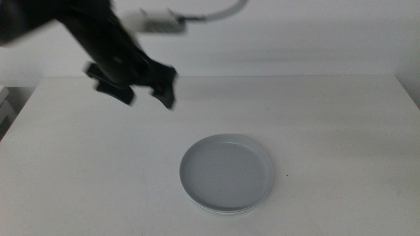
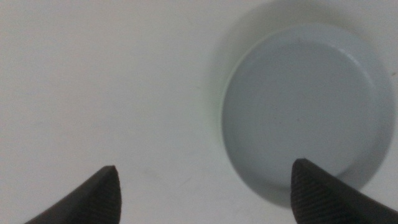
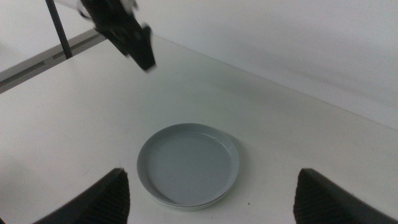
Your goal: Stack the three bowls on top of each other.
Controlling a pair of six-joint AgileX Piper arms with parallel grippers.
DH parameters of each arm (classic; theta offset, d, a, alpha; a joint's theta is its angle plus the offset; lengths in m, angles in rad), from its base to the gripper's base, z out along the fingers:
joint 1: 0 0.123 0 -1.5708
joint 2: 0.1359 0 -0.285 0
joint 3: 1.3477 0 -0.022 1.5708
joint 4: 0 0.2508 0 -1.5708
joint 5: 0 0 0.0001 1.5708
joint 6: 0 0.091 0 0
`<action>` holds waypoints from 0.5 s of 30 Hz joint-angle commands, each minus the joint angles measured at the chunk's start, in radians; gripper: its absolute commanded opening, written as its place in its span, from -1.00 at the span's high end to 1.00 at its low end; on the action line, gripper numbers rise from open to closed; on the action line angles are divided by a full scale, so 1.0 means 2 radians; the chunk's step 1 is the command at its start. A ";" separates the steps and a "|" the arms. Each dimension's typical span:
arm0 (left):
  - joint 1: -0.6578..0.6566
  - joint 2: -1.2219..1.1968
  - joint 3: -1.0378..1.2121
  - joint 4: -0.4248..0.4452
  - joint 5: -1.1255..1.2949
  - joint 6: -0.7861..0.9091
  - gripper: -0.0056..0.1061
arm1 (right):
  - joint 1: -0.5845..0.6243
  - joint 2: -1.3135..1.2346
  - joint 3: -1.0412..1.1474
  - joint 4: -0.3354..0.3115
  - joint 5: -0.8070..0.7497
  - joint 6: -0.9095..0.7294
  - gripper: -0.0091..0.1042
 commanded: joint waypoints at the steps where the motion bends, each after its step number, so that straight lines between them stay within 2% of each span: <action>1: 0.015 -0.060 -0.016 -0.007 0.007 -0.004 -0.72 | 0.001 0.001 -0.012 0.002 -0.038 -0.004 -0.85; 6: 0.039 -0.120 -0.016 0.017 -0.009 -0.004 -0.72 | 0.001 0.001 -0.012 0.002 -0.038 -0.004 -0.85; 15: 0.066 -0.194 -0.016 0.078 -0.116 -0.005 -0.72 | 0.001 0.001 -0.012 0.002 -0.038 -0.004 -0.85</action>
